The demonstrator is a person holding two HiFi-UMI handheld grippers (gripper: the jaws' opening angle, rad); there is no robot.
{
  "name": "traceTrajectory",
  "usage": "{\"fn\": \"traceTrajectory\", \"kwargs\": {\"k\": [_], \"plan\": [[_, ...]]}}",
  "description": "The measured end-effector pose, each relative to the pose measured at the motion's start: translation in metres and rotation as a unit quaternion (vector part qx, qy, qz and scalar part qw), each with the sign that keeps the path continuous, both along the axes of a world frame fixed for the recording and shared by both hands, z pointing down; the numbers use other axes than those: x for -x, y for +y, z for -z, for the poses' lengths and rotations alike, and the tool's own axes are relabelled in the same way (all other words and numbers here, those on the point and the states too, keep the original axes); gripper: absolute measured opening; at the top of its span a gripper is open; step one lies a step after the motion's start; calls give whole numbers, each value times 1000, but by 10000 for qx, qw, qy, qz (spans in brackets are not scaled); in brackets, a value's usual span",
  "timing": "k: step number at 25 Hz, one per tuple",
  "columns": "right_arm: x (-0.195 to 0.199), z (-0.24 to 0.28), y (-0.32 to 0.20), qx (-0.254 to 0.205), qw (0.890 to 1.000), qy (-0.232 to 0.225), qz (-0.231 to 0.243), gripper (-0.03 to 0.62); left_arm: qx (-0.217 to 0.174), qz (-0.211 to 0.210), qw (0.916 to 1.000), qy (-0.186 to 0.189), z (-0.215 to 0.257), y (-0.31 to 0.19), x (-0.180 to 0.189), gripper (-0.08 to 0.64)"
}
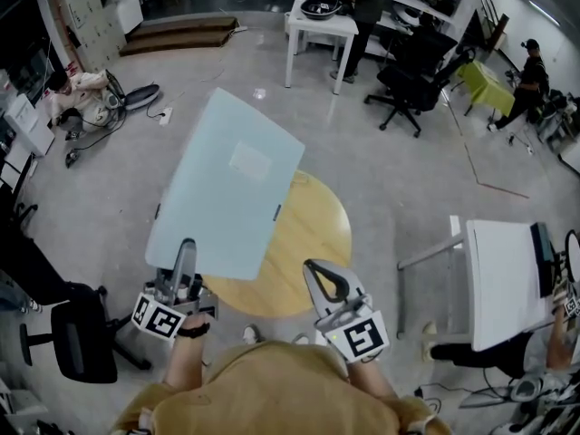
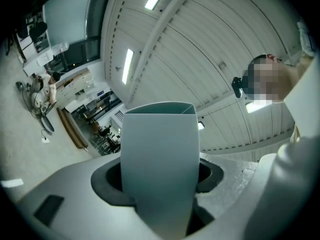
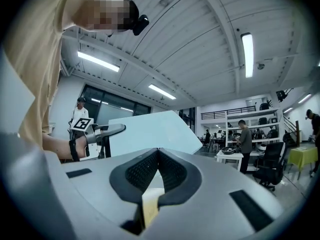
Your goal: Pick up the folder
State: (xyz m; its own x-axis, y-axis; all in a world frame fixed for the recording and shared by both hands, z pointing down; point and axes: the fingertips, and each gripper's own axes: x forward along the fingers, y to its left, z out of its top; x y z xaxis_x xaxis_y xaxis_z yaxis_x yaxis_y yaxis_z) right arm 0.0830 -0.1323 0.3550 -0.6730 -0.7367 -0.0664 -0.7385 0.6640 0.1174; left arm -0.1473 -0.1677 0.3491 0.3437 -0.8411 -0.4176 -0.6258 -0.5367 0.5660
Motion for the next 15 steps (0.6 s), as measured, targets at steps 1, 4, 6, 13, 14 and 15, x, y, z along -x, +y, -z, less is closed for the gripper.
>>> {"fn": "traceTrajectory", "kwargs": {"k": [1, 4, 6, 13, 14, 15], "plan": [[-1, 0, -2, -6, 10000, -5, -9, -3, -53, 100, 9999, -100, 5, 2, 3, 279], [-5, 2, -5, -28, 10000, -30, -37, -3, -236, 370, 9981, -434, 17, 9, 11, 279], [-6, 4, -8, -53, 10000, -51, -68, -3, -348, 499, 9963, -609, 25, 15, 17, 279], [-18, 19, -18, -241, 9993, -158, -248, -3, -566, 843, 9896, -1015, 44, 37, 35, 279], [-22, 21, -18, -284, 9990, -186, -274, -3, -581, 896, 9881, -1105, 45, 41, 34, 279], [-26, 23, -19, -329, 9988, -217, -300, -3, -589, 939, 9869, -1174, 47, 43, 33, 278]]}}
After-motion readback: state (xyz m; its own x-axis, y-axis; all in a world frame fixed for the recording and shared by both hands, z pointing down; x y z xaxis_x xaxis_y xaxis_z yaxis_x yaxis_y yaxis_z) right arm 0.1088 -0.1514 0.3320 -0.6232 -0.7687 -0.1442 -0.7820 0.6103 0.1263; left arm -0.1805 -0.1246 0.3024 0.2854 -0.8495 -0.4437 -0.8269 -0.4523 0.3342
